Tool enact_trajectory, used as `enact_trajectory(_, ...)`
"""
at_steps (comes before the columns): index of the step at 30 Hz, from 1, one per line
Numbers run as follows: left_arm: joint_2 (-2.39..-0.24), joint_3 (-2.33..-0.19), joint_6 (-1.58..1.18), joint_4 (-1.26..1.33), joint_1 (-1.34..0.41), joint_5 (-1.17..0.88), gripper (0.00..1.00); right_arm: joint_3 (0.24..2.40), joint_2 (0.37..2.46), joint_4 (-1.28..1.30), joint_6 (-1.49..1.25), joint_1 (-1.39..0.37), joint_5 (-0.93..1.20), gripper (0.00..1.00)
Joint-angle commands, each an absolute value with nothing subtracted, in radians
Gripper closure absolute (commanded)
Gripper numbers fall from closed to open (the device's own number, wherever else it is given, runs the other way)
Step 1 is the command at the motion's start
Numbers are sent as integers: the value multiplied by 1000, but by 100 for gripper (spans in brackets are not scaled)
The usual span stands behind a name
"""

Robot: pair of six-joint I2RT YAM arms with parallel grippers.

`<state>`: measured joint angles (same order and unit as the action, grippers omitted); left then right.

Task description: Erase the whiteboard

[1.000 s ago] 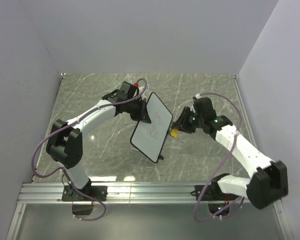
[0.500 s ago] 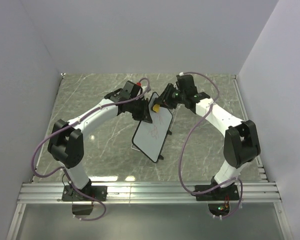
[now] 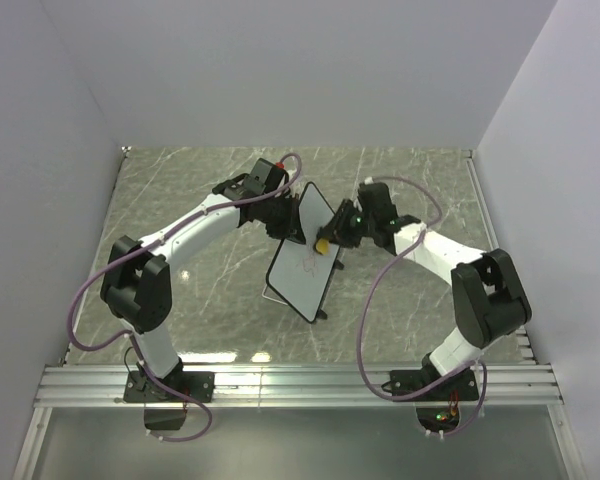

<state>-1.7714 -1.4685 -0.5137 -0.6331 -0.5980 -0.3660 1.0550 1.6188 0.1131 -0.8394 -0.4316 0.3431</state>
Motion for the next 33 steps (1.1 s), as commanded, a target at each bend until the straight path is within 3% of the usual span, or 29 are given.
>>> enact_trajectory(1, -1885, -1399, -390, -742, -676, -195, 100, 909, 1612, 42, -848, -457, 328, 100)
enact_trajectory(12, -1887, -1388, -399, -764, -693, -195, 100, 848, 1625, -20, -848, -453, 360, 100)
enact_trajectory(18, -1910, -1397, -396, -773, -730, -190, 100, 1003, 1603, -40, -902, -443, 410, 100)
enact_trajectory(27, -1917, -1394, -403, -776, -765, -201, 100, 1290, 1732, -8, -950, -439, 433, 100)
enact_trajectory(33, -1913, -1393, -403, -778, -772, -195, 100, 1232, 1775, 18, -919, -433, 420, 100)
